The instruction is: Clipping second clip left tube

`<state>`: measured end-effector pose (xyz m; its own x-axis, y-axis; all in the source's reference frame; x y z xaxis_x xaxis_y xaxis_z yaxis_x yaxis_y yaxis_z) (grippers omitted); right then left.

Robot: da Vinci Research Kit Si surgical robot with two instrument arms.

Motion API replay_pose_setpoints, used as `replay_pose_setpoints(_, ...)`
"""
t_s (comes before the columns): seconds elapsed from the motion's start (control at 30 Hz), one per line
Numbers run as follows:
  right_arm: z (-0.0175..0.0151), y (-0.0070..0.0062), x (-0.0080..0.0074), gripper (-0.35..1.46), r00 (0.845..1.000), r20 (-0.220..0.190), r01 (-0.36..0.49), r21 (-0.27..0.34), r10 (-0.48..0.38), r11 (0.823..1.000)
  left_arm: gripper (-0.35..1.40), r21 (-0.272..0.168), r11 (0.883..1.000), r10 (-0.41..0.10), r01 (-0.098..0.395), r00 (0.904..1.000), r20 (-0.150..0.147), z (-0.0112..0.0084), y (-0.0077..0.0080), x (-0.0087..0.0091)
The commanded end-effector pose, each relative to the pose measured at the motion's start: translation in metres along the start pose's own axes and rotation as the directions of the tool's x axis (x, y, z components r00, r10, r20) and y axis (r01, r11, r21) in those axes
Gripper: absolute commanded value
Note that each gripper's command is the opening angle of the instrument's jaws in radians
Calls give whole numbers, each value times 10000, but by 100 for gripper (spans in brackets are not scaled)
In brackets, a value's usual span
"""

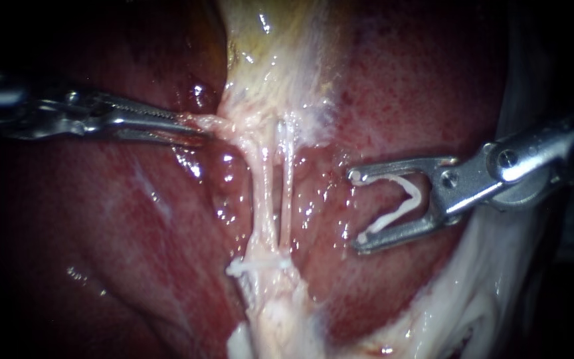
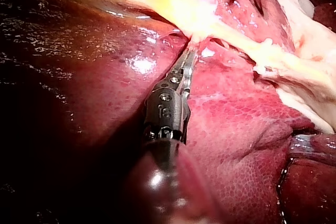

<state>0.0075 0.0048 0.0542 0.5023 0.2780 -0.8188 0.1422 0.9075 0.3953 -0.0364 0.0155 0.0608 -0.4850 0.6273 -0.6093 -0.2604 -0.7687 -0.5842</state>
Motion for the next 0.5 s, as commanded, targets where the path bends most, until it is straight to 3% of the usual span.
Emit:
replay_pose_setpoints(0.03,0,0,0,50,10000,0,0,-1,0,10000,-35,0,10000,-2,2,10000,2,0,0,0)
replay_pose_setpoints(0.3,0,0,0,50,10000,0,1,0,-1,10000,-35,-29,10000,-20,20,10000,4,-5,2,3)
replay_pose_setpoints(0.37,0,0,0,50,10000,0,1,0,-1,10000,-35,-41,10000,-48,48,10000,33,-12,4,9)
replay_pose_setpoints(0.5,0,0,0,50,10000,0,1,0,-1,10000,-35,58,9999,-141,143,9996,-249,-35,8,25)
